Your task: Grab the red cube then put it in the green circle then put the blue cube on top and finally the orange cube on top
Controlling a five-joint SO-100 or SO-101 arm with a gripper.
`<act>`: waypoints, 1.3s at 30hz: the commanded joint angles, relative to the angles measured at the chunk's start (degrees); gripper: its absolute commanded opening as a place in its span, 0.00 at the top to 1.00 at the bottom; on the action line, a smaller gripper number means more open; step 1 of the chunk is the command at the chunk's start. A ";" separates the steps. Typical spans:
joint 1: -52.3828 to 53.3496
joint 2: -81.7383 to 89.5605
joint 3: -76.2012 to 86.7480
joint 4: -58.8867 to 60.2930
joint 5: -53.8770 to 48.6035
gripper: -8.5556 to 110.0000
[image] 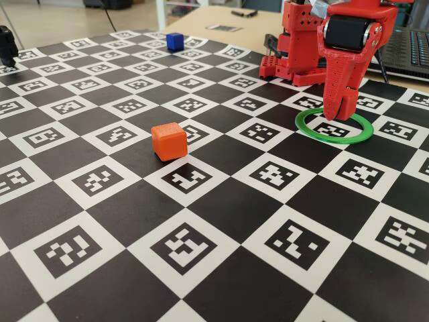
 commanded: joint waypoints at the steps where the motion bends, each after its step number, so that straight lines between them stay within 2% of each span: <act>1: -1.32 0.26 0.09 -1.93 0.18 0.94; 19: -0.62 -5.10 0.26 -2.46 -0.97 0.94; 30: -1.49 -4.04 0.09 -0.26 0.79 0.74; 39: -1.93 -1.14 -0.44 1.41 1.14 0.68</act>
